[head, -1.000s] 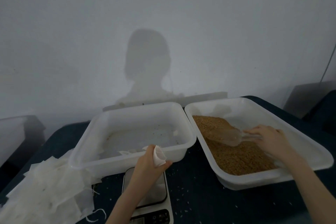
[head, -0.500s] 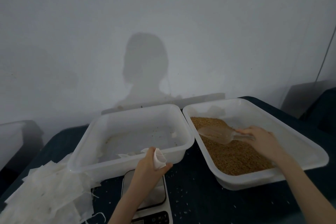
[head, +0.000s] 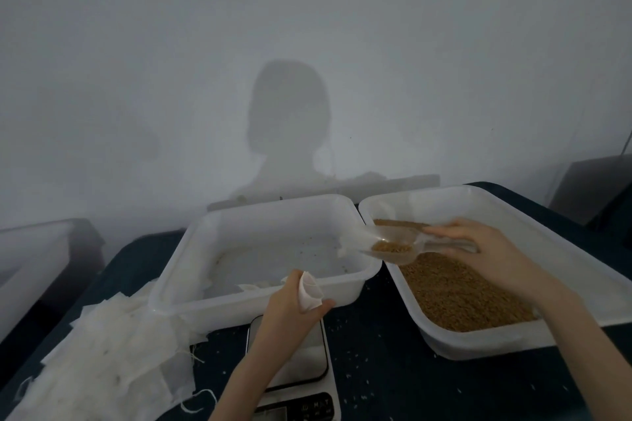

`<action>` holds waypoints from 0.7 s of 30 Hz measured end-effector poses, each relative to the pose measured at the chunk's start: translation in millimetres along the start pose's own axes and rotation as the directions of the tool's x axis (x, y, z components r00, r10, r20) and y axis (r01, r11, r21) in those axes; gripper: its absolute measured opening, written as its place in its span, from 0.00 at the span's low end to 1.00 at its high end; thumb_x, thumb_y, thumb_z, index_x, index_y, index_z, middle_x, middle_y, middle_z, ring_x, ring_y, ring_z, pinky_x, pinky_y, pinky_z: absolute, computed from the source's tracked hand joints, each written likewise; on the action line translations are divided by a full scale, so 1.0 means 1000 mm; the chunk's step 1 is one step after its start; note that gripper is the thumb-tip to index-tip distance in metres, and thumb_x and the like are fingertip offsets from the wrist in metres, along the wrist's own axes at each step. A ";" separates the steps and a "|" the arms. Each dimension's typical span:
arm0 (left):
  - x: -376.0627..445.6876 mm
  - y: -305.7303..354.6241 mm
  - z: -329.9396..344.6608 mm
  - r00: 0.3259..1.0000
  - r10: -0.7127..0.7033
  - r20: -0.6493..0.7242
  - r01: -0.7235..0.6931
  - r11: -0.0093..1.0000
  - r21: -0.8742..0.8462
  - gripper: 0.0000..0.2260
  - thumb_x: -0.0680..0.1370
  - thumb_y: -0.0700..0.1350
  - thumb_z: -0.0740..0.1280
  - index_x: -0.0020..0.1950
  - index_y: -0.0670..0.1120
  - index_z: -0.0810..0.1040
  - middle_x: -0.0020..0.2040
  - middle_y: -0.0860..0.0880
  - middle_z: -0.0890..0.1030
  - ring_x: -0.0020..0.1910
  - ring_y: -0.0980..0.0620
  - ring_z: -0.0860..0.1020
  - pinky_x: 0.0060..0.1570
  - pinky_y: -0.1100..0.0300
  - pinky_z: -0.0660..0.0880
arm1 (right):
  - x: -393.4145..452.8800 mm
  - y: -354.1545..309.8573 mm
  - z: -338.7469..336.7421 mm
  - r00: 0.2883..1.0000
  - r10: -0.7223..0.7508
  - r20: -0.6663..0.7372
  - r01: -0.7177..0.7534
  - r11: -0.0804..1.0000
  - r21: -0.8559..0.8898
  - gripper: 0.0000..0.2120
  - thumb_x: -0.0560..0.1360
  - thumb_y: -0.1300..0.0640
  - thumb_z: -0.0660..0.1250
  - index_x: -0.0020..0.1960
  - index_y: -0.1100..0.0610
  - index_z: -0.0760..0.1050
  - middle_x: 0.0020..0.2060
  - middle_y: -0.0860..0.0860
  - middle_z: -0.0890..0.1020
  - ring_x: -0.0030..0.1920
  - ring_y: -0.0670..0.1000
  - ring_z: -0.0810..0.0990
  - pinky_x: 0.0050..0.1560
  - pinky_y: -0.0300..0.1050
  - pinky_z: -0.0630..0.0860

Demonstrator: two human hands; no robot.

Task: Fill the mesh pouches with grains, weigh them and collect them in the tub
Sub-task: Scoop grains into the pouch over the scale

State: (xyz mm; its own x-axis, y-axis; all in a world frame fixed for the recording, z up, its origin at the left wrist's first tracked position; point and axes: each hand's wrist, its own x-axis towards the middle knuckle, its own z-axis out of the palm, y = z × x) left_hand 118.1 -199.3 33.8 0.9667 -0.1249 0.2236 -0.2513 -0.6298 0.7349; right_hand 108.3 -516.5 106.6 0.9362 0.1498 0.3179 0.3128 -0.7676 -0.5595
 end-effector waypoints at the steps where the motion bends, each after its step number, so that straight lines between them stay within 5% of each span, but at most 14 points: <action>1: 0.000 -0.001 -0.001 1.000 -0.001 -0.002 0.001 1.000 -0.002 0.15 0.71 0.54 0.72 0.49 0.54 0.67 0.43 0.55 0.76 0.40 0.59 0.75 0.32 0.73 0.68 | 0.003 -0.009 0.003 0.999 -0.032 0.041 0.033 0.999 -0.016 0.18 0.76 0.57 0.67 0.58 0.36 0.73 0.49 0.37 0.77 0.50 0.36 0.75 0.49 0.32 0.71; 4: 0.000 -0.002 -0.005 1.000 0.004 -0.005 -0.004 1.000 0.016 0.15 0.72 0.55 0.71 0.49 0.54 0.67 0.43 0.55 0.76 0.40 0.60 0.75 0.32 0.73 0.69 | 0.010 -0.028 0.014 0.984 -0.088 0.154 0.109 0.985 -0.137 0.18 0.76 0.54 0.67 0.57 0.32 0.70 0.49 0.31 0.72 0.50 0.33 0.72 0.49 0.29 0.69; 12: -0.003 -0.010 -0.015 1.000 0.026 0.013 -0.026 0.998 0.063 0.14 0.71 0.57 0.70 0.47 0.59 0.66 0.42 0.58 0.77 0.41 0.70 0.74 0.33 0.74 0.69 | 0.015 -0.042 0.032 0.964 -0.157 0.214 0.196 0.966 -0.172 0.18 0.77 0.54 0.66 0.63 0.36 0.72 0.52 0.34 0.73 0.52 0.31 0.69 0.55 0.30 0.66; 15: -0.003 -0.011 -0.017 0.998 0.050 0.041 -0.055 0.989 0.138 0.15 0.72 0.59 0.70 0.49 0.59 0.65 0.42 0.59 0.75 0.39 0.66 0.75 0.34 0.73 0.70 | 0.017 -0.050 0.034 0.961 -0.130 0.244 0.191 0.951 -0.243 0.18 0.78 0.53 0.65 0.65 0.37 0.72 0.51 0.33 0.71 0.52 0.34 0.68 0.63 0.42 0.66; 21: 0.000 -0.008 -0.014 0.995 0.070 0.074 -0.088 0.957 0.278 0.20 0.70 0.63 0.68 0.52 0.56 0.64 0.41 0.60 0.72 0.39 0.62 0.72 0.34 0.68 0.65 | 0.021 -0.077 0.038 0.964 -0.160 0.214 0.238 0.875 -0.422 0.18 0.80 0.52 0.61 0.67 0.36 0.69 0.59 0.36 0.72 0.60 0.39 0.68 0.60 0.37 0.54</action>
State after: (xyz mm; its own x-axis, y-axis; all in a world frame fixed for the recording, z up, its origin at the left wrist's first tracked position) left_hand 119.5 -183.6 36.4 0.9477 -0.2247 0.2266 -0.3116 -0.8047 0.5054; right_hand 109.6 -431.1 127.1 0.8866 0.4001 0.2322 0.4293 -0.8986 -0.0908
